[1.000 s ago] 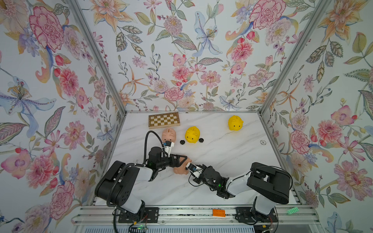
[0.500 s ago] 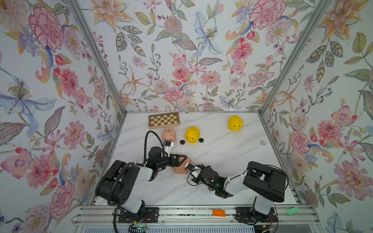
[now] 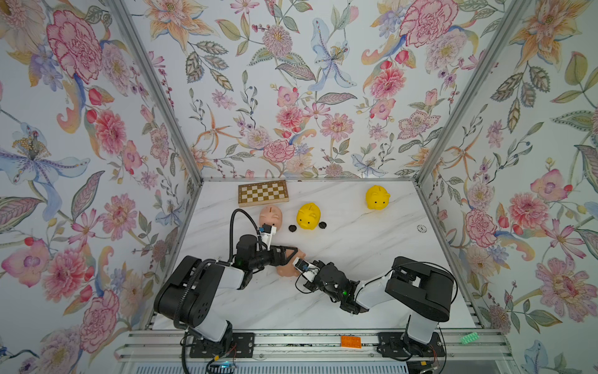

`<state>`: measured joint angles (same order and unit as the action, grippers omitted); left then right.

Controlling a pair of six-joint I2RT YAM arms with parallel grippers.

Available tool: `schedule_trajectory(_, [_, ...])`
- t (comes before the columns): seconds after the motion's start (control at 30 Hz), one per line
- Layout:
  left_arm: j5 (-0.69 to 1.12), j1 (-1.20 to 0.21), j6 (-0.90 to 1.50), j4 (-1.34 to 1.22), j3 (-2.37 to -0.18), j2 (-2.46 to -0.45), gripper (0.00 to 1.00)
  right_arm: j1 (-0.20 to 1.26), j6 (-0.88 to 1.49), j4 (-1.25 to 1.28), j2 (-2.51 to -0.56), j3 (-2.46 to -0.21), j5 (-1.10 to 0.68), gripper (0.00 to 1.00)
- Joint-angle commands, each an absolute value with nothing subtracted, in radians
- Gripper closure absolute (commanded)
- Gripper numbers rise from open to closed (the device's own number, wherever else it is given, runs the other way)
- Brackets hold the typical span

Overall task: Open piggy banks
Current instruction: Open the lid on the piggy bank.

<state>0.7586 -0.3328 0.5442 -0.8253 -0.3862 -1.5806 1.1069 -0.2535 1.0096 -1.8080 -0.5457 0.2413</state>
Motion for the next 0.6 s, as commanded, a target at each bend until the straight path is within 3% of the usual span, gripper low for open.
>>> schedule_trajectory(0.0, [0.733, -0.343, 0.516, -0.701, -0.359, -1.623, 0.07, 1.109, -0.25, 1.001, -1.844, -0.593, 0.164, 0.86])
schedule_trajectory(0.27, [0.741, -0.343, 0.52, -0.707, -0.36, -1.631, 0.08, 1.104, -0.353, 0.994, -1.863, -0.598, 0.067, 1.0])
schedule_trajectory(0.57, [0.752, -0.343, 0.523, -0.713, -0.36, -1.638, 0.09, 1.092, -0.52, 0.943, -1.886, -0.62, -0.003, 1.0])
